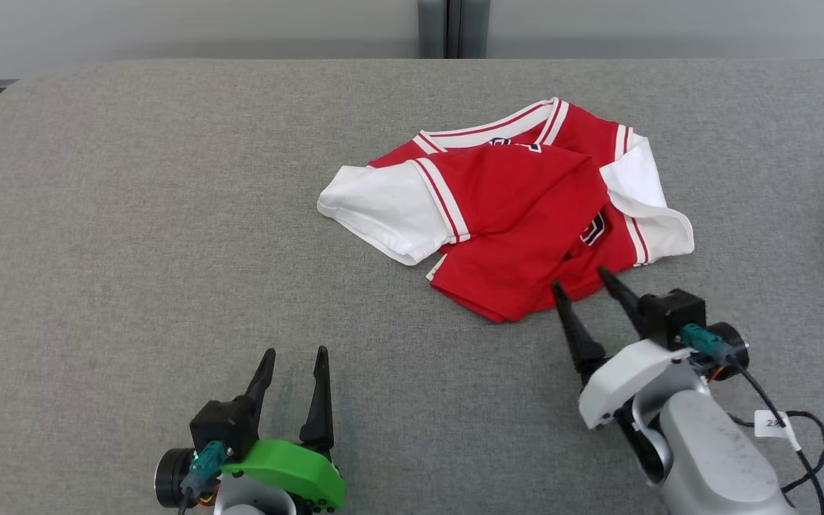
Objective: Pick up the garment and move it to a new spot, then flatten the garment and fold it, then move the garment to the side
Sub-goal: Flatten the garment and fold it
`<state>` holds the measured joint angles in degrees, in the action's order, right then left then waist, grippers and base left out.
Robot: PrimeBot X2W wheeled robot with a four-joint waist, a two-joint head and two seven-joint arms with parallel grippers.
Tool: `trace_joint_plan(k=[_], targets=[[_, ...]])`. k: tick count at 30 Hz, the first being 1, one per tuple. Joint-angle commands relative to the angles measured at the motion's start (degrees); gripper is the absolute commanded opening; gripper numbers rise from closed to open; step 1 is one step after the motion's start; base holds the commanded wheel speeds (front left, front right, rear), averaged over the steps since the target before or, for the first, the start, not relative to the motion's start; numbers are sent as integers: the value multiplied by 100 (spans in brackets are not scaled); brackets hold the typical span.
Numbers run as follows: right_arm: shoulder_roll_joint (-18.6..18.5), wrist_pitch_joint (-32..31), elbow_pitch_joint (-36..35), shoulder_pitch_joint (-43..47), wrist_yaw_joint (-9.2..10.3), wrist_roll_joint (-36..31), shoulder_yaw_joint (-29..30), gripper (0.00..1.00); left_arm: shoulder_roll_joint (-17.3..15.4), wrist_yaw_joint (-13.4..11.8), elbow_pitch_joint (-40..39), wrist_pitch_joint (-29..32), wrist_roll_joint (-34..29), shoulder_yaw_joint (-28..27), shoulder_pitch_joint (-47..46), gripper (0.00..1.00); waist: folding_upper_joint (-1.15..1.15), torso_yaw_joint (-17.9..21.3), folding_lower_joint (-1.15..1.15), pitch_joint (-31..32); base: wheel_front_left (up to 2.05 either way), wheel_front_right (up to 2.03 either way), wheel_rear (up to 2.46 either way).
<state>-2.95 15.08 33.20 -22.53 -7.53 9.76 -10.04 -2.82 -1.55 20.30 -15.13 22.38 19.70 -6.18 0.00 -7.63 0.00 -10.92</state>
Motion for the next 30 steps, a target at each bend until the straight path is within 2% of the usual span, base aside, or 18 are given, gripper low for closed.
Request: trace_joint_plan(k=[1,8,12,13,14,20,24,30], targets=[[-28,10,92,68,9,235,-177,100,-19,-10,-23,0,46,21,-120,100,0,-65,0,-56,0,0,0],[-15,10,402,-237,9,978,-831,100,-20,-27,10,0,68,39,-120,100,0,-286,0,-131,0,0,0],[-15,11,570,-364,9,1161,-1018,99,-19,-38,13,0,85,39,-65,100,0,-397,0,-150,0,0,0],[-15,10,564,-407,9,1132,-1029,35,-19,-40,15,0,83,45,-55,100,0,-425,0,-155,0,0,0],[-14,10,559,-426,9,1102,-1050,0,-19,-49,14,0,84,43,-46,100,0,-442,0,-158,0,0,0],[-8,11,694,-642,9,1045,-1161,0,-19,-60,40,0,103,80,-41,100,0,-553,0,-163,0,0,0],[-8,11,491,-898,9,1146,-1423,0,-19,-34,48,0,125,158,-96,100,0,-677,0,-153,0,0,0],[-14,11,275,-1599,9,1449,-2097,0,-18,-34,19,0,226,399,-177,100,0,-1164,0,-124,0,0,0]])
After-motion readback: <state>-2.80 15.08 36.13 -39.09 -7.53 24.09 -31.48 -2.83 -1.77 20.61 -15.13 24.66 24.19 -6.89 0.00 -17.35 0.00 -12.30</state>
